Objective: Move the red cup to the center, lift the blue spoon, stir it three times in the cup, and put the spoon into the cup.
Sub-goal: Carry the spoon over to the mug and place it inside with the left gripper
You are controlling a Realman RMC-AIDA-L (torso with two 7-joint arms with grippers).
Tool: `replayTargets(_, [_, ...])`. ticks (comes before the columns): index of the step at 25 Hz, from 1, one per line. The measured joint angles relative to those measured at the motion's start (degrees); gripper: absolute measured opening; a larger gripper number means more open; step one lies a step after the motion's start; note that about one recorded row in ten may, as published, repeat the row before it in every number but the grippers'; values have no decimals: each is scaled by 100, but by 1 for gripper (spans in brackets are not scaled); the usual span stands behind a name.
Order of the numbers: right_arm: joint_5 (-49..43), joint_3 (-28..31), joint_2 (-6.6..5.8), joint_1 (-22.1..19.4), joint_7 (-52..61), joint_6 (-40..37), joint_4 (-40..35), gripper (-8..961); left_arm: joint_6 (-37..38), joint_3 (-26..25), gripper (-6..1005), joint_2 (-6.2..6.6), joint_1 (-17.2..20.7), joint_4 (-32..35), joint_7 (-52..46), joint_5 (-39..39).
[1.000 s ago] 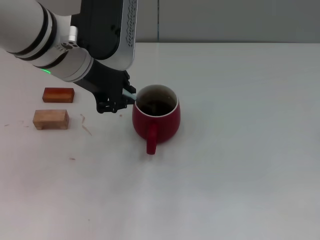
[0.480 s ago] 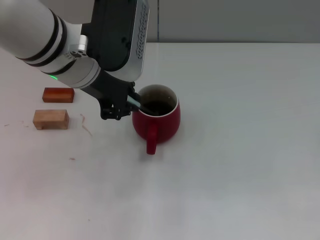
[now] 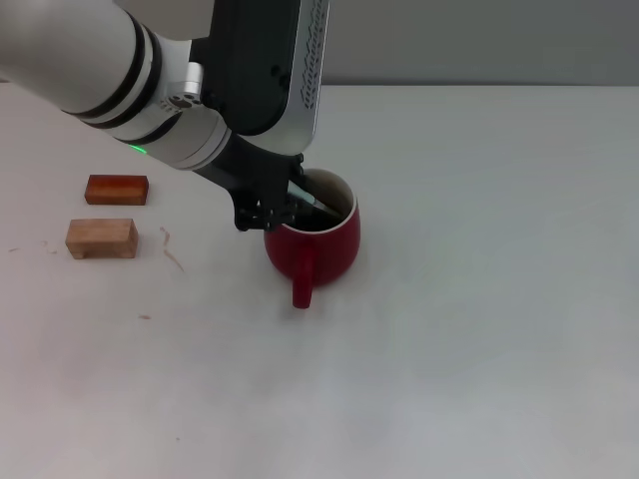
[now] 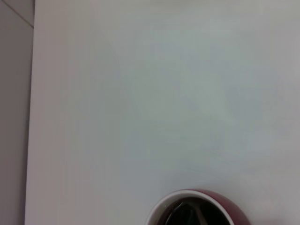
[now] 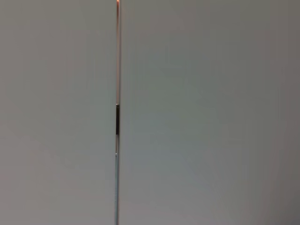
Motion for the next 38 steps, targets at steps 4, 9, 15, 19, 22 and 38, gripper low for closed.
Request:
replayTargets(4, [1,9,-7,-12,0,0,-6,647,-124,10,118,-1,-1,-40,0,-44])
replayTargets(9, [2,17,-9,-19,0,0,-16,646,-304,-22,116,12,-10,-156,0,47])
replayTargets(15, [7,16,-9,-19,0,0,-25,646,-189,-138,115,45,65,-91,-38,411])
replayTargets(19, [9,16,-9,-19,0,-1,-34,647,30,-154,114,55,104,23,-74,485])
replayTargets(22, [8,10,-12,-19,0,3,-40,647,345,-178,113,59,117,152,-79,494])
replayTargets(38, [-14,9,-18,-19,0,50,-40,646,172,-141,109,43,128,232,-85,-497])
